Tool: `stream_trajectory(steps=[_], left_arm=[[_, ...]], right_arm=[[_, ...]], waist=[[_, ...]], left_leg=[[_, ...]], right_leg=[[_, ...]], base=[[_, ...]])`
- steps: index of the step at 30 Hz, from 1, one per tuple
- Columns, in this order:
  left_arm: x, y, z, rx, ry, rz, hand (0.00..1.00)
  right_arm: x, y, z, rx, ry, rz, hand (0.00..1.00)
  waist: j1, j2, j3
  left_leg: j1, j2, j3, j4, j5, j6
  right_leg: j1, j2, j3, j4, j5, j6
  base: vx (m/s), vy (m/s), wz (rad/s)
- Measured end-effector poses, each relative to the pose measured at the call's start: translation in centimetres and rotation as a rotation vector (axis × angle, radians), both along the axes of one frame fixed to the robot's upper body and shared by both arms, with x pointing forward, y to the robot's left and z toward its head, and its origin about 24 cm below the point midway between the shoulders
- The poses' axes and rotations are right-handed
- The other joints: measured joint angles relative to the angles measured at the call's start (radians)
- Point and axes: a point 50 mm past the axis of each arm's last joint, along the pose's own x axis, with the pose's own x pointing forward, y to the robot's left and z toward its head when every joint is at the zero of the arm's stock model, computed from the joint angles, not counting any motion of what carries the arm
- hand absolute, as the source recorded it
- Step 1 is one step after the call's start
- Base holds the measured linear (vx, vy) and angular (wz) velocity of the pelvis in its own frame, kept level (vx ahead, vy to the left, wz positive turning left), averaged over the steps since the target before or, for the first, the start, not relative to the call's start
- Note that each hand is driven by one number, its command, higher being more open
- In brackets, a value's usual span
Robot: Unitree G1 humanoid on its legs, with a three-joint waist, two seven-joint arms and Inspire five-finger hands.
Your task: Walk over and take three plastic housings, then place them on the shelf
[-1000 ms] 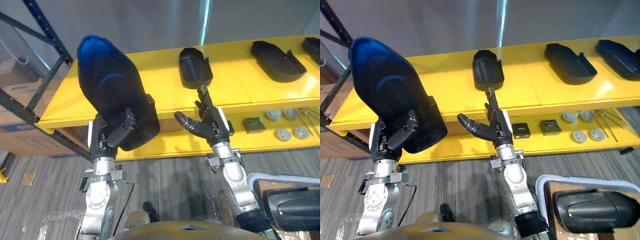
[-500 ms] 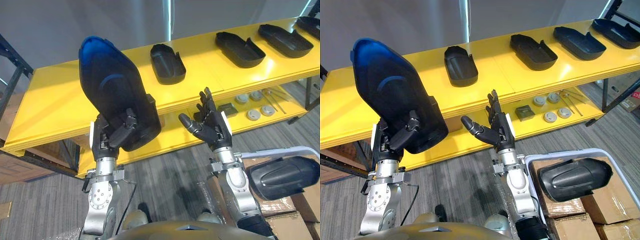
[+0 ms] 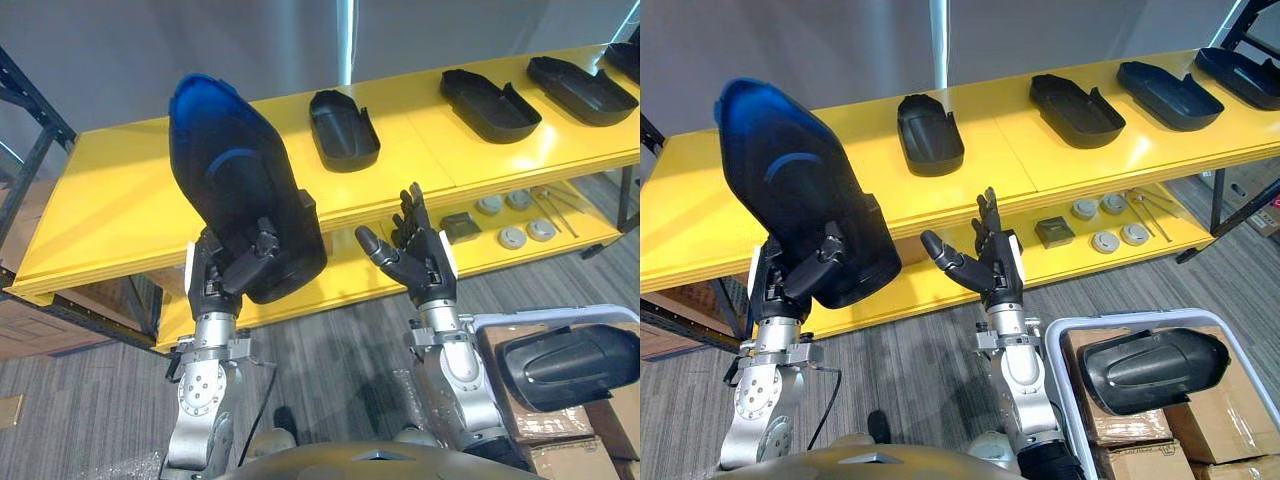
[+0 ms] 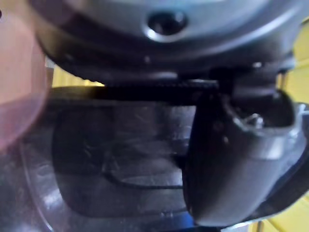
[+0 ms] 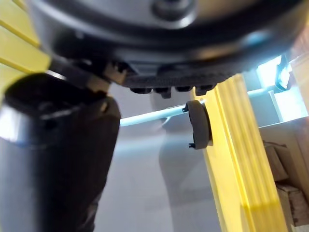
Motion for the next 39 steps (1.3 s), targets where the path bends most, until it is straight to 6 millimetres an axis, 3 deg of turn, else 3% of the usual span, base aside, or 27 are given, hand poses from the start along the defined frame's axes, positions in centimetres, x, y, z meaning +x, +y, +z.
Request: stream_trajectory(steps=[6, 20, 23, 24, 26, 28, 29, 31, 33, 34, 35, 36, 39], left_arm=[[0.8, 1.7, 1.2, 0.001, -0.055, 0.100, 0.00], [1.2, 0.6, 1.9, -0.027, -0.094, 0.052, 0.00], [1.1, 0.6, 2.5, -0.028, -0.117, 0.048, 0.00], [1.1, 0.5, 2.7, -0.031, -0.129, 0.038, 0.00], [1.1, 0.6, 3.2, -0.024, -0.147, 0.033, 0.00], [1.1, 0.8, 3.5, -0.010, -0.161, 0.031, 0.00], [1.3, 0.9, 3.7, -0.016, -0.167, 0.037, 0.00], [1.6, 0.9, 3.9, -0.038, -0.179, 0.051, 0.00], [1.5, 1.2, 4.0, -0.026, -0.185, 0.066, 0.00], [1.5, 1.3, 3.9, -0.023, -0.185, 0.071, 0.00], [1.4, 1.0, 3.4, -0.044, -0.163, 0.073, 0.00], [1.3, 0.9, 3.3, -0.047, -0.157, 0.073, 0.00], [1.2, 0.6, 2.9, -0.049, -0.140, 0.060, 0.00]], right_arm=[[-0.7, -0.5, -1.1, -0.011, 0.065, -0.005, 1.00], [-1.0, -0.9, -1.3, -0.030, 0.075, -0.039, 1.00], [-1.1, -1.0, -1.4, -0.024, 0.081, -0.063, 1.00], [-1.2, -1.1, -1.5, -0.023, 0.088, -0.070, 1.00], [-1.2, -1.2, -1.6, -0.021, 0.092, -0.080, 1.00], [-1.1, -0.9, -1.4, -0.005, 0.085, -0.078, 1.00], [-0.8, -0.6, -1.2, 0.006, 0.071, -0.071, 1.00], [-0.2, -0.2, -0.5, -0.008, 0.038, -0.043, 1.00], [-0.1, 0.1, -0.3, -0.010, 0.025, -0.022, 1.00], [0.0, 0.1, -0.2, -0.016, 0.019, -0.013, 1.00], [0.0, -0.3, -0.1, -0.039, 0.015, -0.002, 1.00], [0.1, -0.5, -0.1, -0.056, 0.013, 0.003, 1.00], [0.1, -1.1, 0.4, -0.061, -0.010, 0.045, 1.00]], waist=[[-0.020, -0.001, 0.001], [-0.017, -0.014, 0.009], [-0.020, -0.025, 0.017], [-0.022, -0.030, 0.026], [-0.026, -0.036, 0.049], [-0.027, -0.046, 0.072], [-0.027, -0.029, 0.094], [-0.028, -0.016, 0.126], [-0.021, -0.050, 0.130], [-0.024, -0.063, 0.144], [-0.026, -0.039, 0.151], [-0.025, -0.030, 0.149], [-0.028, -0.020, 0.145]], left_leg=[[0.011, 0.004, 0.030, 0.000, -0.003, -0.003], [0.014, -0.003, 0.016, 0.000, -0.004, -0.003], [0.013, -0.025, 0.008, 0.000, -0.019, 0.003], [0.014, -0.038, -0.003, 0.001, -0.027, 0.008], [0.013, -0.041, -0.005, 0.011, -0.031, 0.015], [0.007, -0.028, -0.018, 0.010, -0.032, 0.017], [-0.009, -0.012, -0.041, 0.007, -0.033, 0.018], [-0.030, 0.028, -0.059, 0.008, -0.033, 0.016], [-0.056, 0.029, -0.065, 0.013, -0.015, -0.018], [-0.058, 0.030, -0.081, 0.021, -0.009, -0.028], [-0.068, 0.060, -0.103, 0.027, -0.004, -0.043], [-0.074, 0.079, -0.107, 0.030, 0.000, -0.050], [-0.100, 0.134, -0.123, 0.082, 0.008, -0.030]], right_leg=[[-0.003, 0.007, 0.024, -0.017, 0.016, -0.003], [0.013, 0.003, 0.017, -0.025, 0.025, -0.004], [-0.029, -0.033, 0.023, 0.063, -0.014, -0.017], [-0.060, -0.054, 0.038, 0.132, -0.033, -0.036], [-0.095, -0.061, 0.099, 0.193, -0.030, -0.045], [-0.116, -0.050, 0.142, 0.198, -0.013, -0.035], [-0.154, -0.032, 0.180, 0.236, -0.006, -0.041], [-0.178, 0.023, 0.238, 0.188, -0.057, -0.053], [-0.177, 0.034, 0.244, 0.122, -0.056, -0.051], [-0.177, 0.036, 0.249, 0.131, -0.035, -0.015], [-0.177, 0.065, 0.211, 0.151, -0.056, -0.042], [-0.178, 0.077, 0.200, 0.156, -0.064, -0.053], [-0.177, 0.109, 0.150, 0.212, -0.120, -0.092]], base=[[-0.01, 0.012, -0.16], [0.00, 0.008, 0.03], [-0.03, 0.048, 0.02], [-0.06, 0.083, 0.03], [-0.07, 0.069, -0.02], [-0.08, -0.004, -0.07], [-0.08, -0.026, -0.07], [-0.09, -0.099, 0.07], [-0.05, -0.162, 0.26], [0.03, -0.220, 0.42], [0.05, -0.303, 0.40], [0.06, -0.257, 0.38], [0.08, -0.205, 0.30]])
